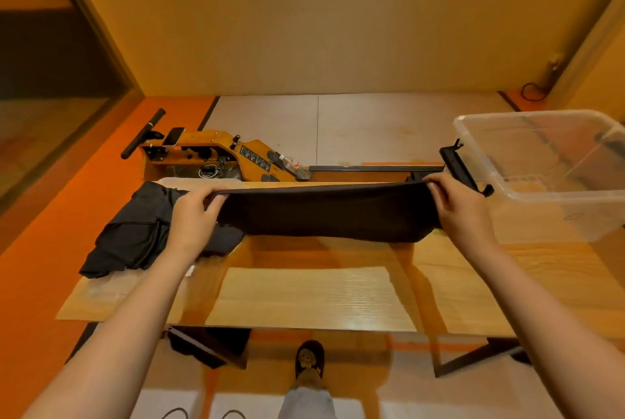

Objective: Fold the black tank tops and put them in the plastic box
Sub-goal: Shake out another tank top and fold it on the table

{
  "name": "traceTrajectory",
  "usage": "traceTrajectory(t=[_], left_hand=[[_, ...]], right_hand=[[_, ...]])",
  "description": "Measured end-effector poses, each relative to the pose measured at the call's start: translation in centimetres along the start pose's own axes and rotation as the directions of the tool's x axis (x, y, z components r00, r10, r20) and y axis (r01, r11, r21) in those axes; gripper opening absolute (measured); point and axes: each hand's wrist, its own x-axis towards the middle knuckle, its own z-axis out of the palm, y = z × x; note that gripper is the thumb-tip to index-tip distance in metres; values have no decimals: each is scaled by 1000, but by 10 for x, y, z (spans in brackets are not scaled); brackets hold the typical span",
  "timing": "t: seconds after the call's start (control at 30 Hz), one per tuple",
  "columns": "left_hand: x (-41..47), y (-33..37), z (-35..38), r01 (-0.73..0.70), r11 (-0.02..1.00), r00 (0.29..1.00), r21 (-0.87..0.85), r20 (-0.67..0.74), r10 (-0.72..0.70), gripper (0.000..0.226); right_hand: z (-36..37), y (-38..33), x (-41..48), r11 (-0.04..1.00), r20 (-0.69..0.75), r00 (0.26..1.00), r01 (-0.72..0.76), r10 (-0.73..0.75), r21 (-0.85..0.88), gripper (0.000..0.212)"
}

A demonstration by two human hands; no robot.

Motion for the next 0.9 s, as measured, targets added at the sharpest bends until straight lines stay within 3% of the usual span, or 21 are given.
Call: traceTrajectory(t=[0.1, 0.23, 0.4, 0.57, 0.77, 0.9], left_hand=[[21, 16, -32, -10, 1000, 1000, -27, -3, 10, 18], [36, 29, -69, -29, 999, 999, -31, -15, 28, 16], [51, 29, -100, -49, 997, 997, -55, -63, 45, 14], [75, 38, -112, -70, 996, 992, -62, -111, 63, 21], [138, 41, -45, -96, 995, 995, 41, 4, 96, 2], [188, 34, 62, -119, 970, 983, 212, 163, 85, 22]], right_hand=[[-30, -9, 19, 995, -27, 995, 100, -101, -11, 20], [-56, -27, 34, 993, 23, 993, 112, -113, 47, 17], [-74, -57, 34, 949, 204, 977, -4, -64, 316, 10], [-84, -64, 40, 870, 297, 954, -121, -30, 478, 12], [-47, -30, 34, 775, 397, 910, -335, 119, 535, 16], [9, 24, 8, 702, 439, 816, -560, 376, 440, 23]])
